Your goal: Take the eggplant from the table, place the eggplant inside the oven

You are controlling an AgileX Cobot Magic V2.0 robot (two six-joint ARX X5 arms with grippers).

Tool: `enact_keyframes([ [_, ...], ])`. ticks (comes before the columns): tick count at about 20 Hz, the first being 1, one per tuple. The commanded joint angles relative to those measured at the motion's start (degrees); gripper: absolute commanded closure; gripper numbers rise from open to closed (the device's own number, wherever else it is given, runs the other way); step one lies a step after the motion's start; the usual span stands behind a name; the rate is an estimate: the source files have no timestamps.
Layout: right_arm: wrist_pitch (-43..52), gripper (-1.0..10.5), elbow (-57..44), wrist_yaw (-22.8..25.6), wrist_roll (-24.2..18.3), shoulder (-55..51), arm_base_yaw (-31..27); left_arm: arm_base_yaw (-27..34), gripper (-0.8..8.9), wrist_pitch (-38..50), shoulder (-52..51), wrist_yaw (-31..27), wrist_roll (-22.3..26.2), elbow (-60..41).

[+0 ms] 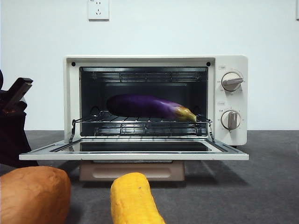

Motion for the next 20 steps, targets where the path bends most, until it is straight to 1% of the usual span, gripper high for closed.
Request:
enact_keyframes([
  [1, 0.3, 9.4, 1.2, 0.2, 1.2, -0.3, 0.7, -0.3, 8.07, 0.3, 1.0, 5.7, 2.0, 0.3],
  [3, 0.3, 9.4, 1.2, 0.2, 1.2, -0.9, 0.7, -0.3, 8.07, 0.7, 1.0, 9.0, 2.0, 0.3],
  [7, -0.1, 9.4, 1.2, 0.2, 1.7, -1.0, 0.7, 0.0, 8.07, 1.7, 1.0, 13.4, 2.0, 0.3],
  [15, -4.4, 9.4, 1.2, 0.2, 3.7, -0.9, 0.7, 1.9, 8.07, 2.6, 1.0, 23.8, 1.7, 2.0],
  [18, -4.9, 9.4, 1.2, 0.2, 4.2, -0.9, 0.7, 2.6, 8.07, 2.6, 1.0, 25.0, 1.5, 4.2],
  [20, -5.3, 9.4, 1.2, 0.2, 4.5, -0.9, 0.7, 3.0, 8.07, 3.8, 1.0, 25.0, 0.0, 5.9],
])
